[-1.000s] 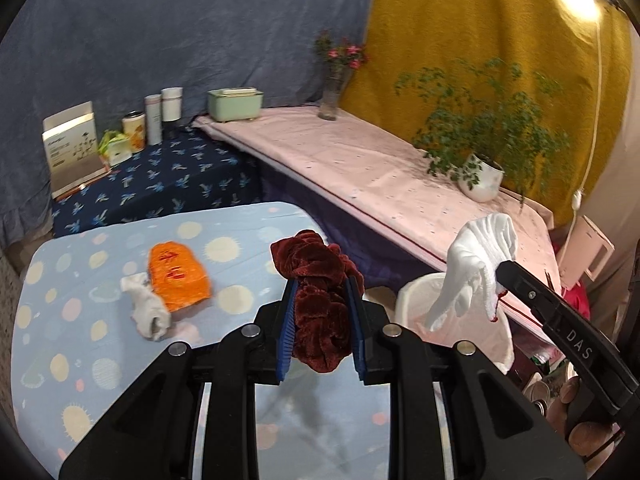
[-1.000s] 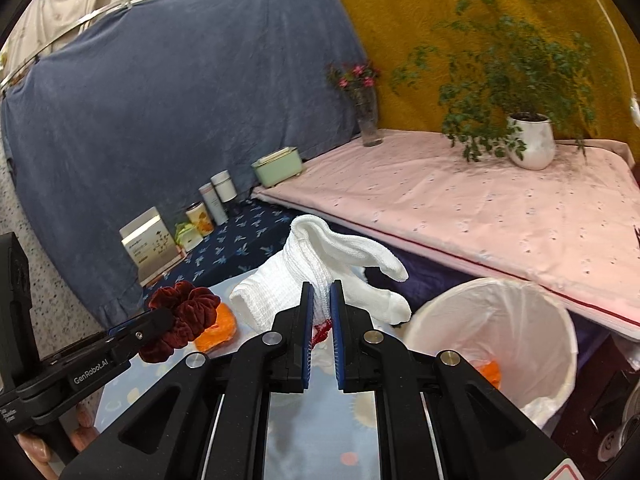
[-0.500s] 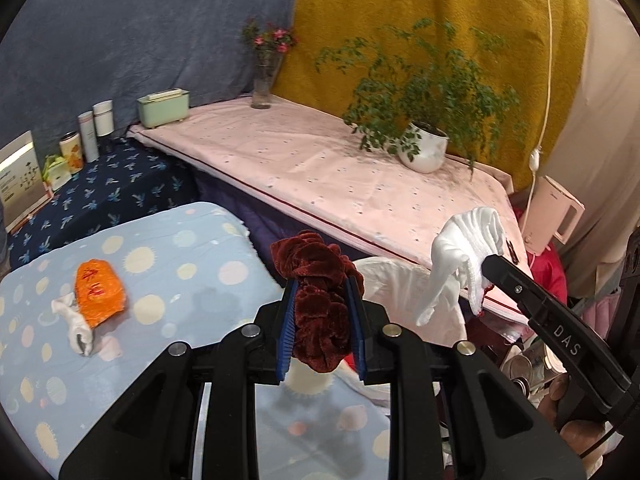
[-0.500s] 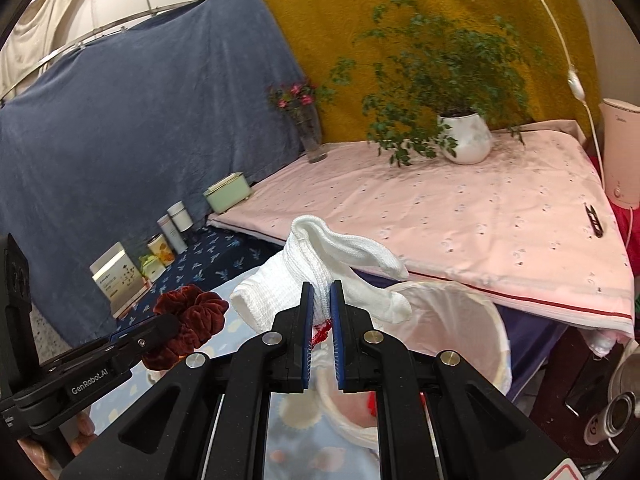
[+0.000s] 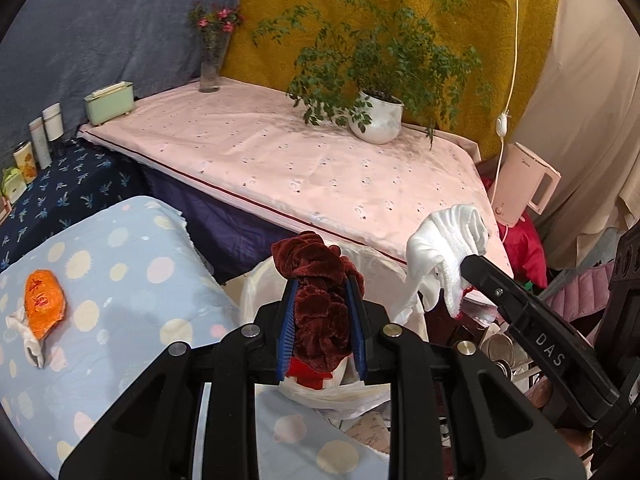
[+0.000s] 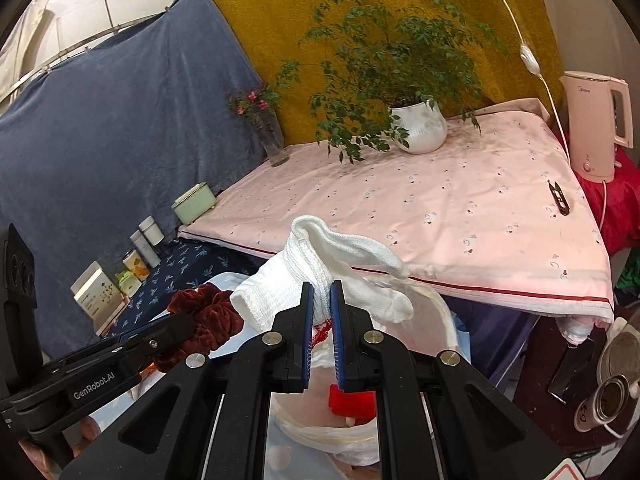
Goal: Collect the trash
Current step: 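Carry the white sock with the right tool while the left tool carries the scrunchie over the bin, then open both tools to drop the scrunchie and white sock into the bin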
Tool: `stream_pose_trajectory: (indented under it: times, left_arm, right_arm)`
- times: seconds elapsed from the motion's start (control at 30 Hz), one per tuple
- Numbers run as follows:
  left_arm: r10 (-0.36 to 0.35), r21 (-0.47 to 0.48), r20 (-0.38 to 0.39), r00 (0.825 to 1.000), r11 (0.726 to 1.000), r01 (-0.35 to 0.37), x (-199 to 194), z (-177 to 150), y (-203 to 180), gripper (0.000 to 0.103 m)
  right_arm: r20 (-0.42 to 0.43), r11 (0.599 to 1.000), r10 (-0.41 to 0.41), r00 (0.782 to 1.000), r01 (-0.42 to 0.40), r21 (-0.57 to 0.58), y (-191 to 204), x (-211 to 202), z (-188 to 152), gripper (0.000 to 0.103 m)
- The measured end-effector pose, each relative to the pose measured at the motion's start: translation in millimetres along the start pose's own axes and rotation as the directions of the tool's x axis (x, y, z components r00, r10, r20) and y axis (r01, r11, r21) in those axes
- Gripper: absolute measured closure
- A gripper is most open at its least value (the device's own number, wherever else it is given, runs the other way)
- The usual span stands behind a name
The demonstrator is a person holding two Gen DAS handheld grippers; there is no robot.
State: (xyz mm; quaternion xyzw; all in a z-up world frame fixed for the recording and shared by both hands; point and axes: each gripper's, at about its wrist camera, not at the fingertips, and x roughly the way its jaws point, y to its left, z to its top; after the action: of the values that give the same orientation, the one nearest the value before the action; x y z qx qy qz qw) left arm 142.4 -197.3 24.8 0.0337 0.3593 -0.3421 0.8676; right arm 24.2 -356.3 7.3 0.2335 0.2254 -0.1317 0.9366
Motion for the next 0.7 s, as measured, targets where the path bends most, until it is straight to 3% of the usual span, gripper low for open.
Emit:
stream_pose_trajectory:
  times: [0.13,0.27,0.47,0.7]
  left_arm:
    - [-0.003,0.017,0.001,1.000,1.000,0.003,8,2,-7,0.075]
    - [0.003,0.015,0.008,1.000,1.000,-0.003,12,3,-7,0.058]
    - [0.031,-0.003,0.013,0.999,1.000,-0.031,12,0,2,0.046]
    - [0.052,-0.033,0.003,0.999,0.998,-0.052,13,-4,16,0.044]
  right_arm:
    - [-0.002,1.000,-0.007,1.000,0.007,0.004,-6,2,0,0.094]
    - [-0.006,1.000,-0.008,1.000,0.008,0.007,-8,4,-1,0.094]
    - [-0.013,1.000,-0.005,1.000,0.005,0.001,-4,9,-3,0.094]
    - [-0.026,1.000,0.003,1.000,-0.004,-0.013,4,16,-4,0.093]
